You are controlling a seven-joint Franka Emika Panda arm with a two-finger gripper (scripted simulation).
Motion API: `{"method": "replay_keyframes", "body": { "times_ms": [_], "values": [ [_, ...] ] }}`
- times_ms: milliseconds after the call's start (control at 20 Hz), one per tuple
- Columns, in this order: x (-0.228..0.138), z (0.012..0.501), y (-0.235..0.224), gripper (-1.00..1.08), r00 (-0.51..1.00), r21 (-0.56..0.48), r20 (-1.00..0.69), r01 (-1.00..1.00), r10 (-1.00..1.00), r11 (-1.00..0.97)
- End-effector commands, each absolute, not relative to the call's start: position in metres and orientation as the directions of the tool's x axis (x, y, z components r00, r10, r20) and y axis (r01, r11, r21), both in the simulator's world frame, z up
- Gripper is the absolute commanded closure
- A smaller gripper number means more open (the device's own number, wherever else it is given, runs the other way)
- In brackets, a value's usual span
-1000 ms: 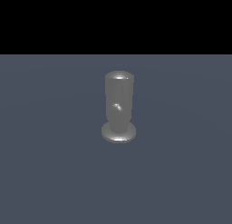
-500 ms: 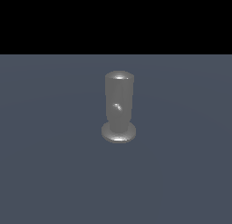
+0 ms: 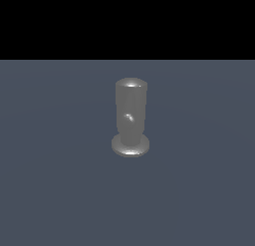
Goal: Turn on the faucet by rotating a designated handle.
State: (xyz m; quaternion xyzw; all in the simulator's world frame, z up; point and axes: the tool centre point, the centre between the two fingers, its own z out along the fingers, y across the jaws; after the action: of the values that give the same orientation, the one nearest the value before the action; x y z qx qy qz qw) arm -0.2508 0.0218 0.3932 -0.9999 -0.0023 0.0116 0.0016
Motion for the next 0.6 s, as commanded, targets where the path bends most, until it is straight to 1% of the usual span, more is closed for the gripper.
{"method": "replay_keyframes", "body": {
  "times_ms": [0,550],
  "values": [
    [-0.251,0.371,0.025,1.08,1.0,-0.003,-0.02,-0.002,-0.002,-1.0],
    [-0.246,0.281,0.038,1.08,1.0,-0.001,-0.008,-0.029,-0.029,-1.0]
  ]
}}
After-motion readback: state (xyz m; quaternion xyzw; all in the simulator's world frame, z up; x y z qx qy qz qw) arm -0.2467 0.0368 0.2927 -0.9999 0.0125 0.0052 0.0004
